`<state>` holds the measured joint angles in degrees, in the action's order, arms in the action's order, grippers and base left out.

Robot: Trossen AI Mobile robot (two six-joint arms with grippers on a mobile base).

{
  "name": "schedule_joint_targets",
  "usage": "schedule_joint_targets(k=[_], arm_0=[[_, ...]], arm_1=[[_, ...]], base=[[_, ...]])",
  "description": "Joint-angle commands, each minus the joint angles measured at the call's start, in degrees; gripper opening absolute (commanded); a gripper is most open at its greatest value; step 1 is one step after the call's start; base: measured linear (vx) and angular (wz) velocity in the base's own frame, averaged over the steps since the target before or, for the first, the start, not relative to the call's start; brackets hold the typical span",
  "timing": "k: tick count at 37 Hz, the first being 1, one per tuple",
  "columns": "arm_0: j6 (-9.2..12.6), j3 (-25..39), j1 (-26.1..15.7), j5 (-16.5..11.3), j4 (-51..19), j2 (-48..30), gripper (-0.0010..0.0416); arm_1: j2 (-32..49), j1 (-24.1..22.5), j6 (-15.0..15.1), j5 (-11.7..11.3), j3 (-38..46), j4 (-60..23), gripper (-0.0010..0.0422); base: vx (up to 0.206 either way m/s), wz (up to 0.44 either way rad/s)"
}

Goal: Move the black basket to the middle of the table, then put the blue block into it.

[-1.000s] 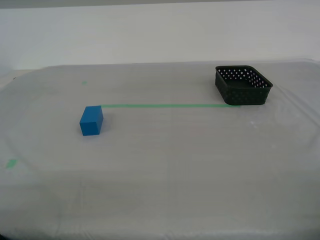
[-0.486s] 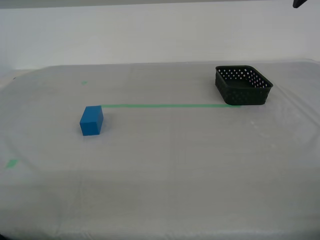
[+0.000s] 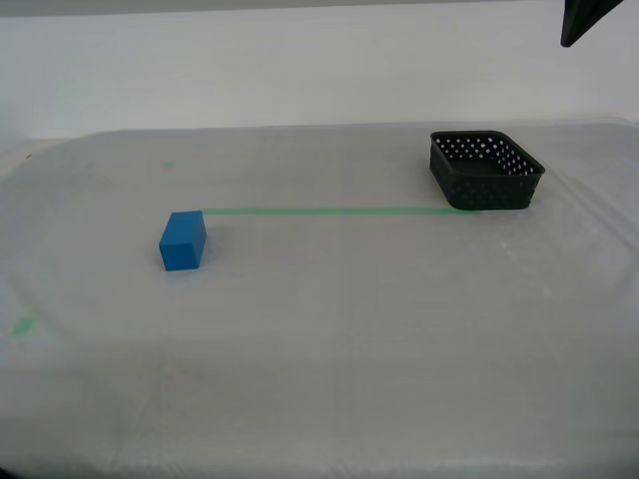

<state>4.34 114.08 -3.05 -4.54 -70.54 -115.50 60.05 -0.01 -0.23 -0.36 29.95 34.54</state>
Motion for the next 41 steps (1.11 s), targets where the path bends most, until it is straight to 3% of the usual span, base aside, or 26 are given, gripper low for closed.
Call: schedule_joint_targets(k=[1, 14, 28, 32, 37, 41], arm_0=[[0.22, 2.32, -0.07, -0.57, -1.36, -2.64, 0.0000], [-0.07, 5.16, -0.22, -0.52, 3.67, -4.74, 0.0000], [0.72, 5.09, -0.48, 0.50, 3.76, -4.96, 0.0006], [1.75, 5.09, -0.55, 3.34, 3.74, -4.98, 0.0026], [1.70, 5.09, -0.55, 3.56, 3.89, -4.98, 0.0064], [-0.11, 5.09, -0.68, 3.56, 5.68, -4.98, 0.0101]], arm_1=[[-0.02, 0.00, 0.09, -0.04, 0.02, 0.26, 0.0000], [-0.02, -0.02, 0.09, -0.04, 0.02, 0.26, 0.0000], [-0.02, 0.00, 0.09, -0.04, 0.02, 0.24, 0.0000], [-0.02, 0.00, 0.09, -0.04, 0.02, 0.24, 0.0000], [-0.02, -0.02, 0.09, -0.04, 0.02, 0.24, 0.0000], [-0.02, -0.02, 0.09, -0.04, 0.02, 0.26, 0.0000]], base=[[0.000, 0.000], [0.000, 0.000], [0.000, 0.000], [0.000, 0.000], [0.000, 0.000], [0.000, 0.000]])
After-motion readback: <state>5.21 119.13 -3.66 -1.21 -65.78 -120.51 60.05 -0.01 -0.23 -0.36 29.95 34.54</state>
